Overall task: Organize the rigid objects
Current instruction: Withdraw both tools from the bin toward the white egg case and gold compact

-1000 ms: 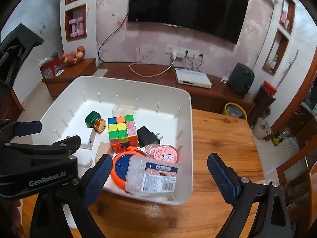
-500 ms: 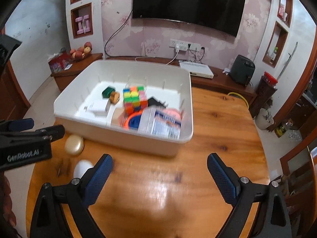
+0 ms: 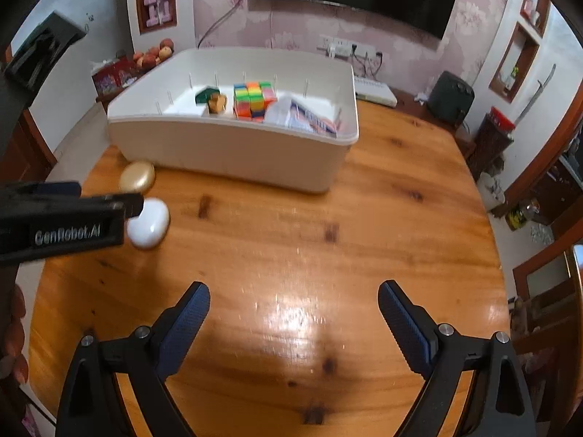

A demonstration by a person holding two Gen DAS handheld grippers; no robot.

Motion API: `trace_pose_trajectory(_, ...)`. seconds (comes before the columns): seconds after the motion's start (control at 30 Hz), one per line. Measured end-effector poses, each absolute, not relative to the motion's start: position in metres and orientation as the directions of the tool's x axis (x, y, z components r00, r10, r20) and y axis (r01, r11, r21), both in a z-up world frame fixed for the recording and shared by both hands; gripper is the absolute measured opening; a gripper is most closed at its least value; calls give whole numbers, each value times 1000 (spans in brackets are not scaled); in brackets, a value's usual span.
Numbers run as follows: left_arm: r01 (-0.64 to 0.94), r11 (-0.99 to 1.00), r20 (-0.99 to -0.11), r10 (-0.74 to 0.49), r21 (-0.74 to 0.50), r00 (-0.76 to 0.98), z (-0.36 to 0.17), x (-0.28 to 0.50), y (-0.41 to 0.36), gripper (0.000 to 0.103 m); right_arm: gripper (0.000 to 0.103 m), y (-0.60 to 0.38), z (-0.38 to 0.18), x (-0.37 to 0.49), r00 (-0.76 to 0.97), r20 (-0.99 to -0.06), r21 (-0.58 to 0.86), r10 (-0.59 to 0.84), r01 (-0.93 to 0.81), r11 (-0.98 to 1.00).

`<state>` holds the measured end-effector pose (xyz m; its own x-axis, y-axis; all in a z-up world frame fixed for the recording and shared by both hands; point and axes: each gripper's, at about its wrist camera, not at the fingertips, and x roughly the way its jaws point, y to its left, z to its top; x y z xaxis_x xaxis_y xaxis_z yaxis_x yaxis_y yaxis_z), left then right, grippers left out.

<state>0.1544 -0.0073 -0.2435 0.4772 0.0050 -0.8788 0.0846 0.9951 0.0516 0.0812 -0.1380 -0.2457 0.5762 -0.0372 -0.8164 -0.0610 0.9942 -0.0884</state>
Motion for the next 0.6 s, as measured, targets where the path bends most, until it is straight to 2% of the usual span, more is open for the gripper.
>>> trace_pose_trajectory(0.27,75,997,-902,-26,7,431,-272,167,-9,86,89,-144,-270,77,516,-856,-59,-20,-59,997)
trace_pose_trajectory(0.47,43,999,-908,-3,17,420,-284,172,-9,84,89,-145,-277,77,492,-871,-41,-3,-66,997)
trace_pose_trajectory(0.5,39,999,-906,0,18,424,-284,171,-9,82,89,-145,-277,77,491,-871,-40,-2,-67,997)
trace_pose_trajectory(0.6,30,999,-909,-2,11,417,-286,171,-6,60,89,-146,-279,79,485,-875,-33,4,-67,997)
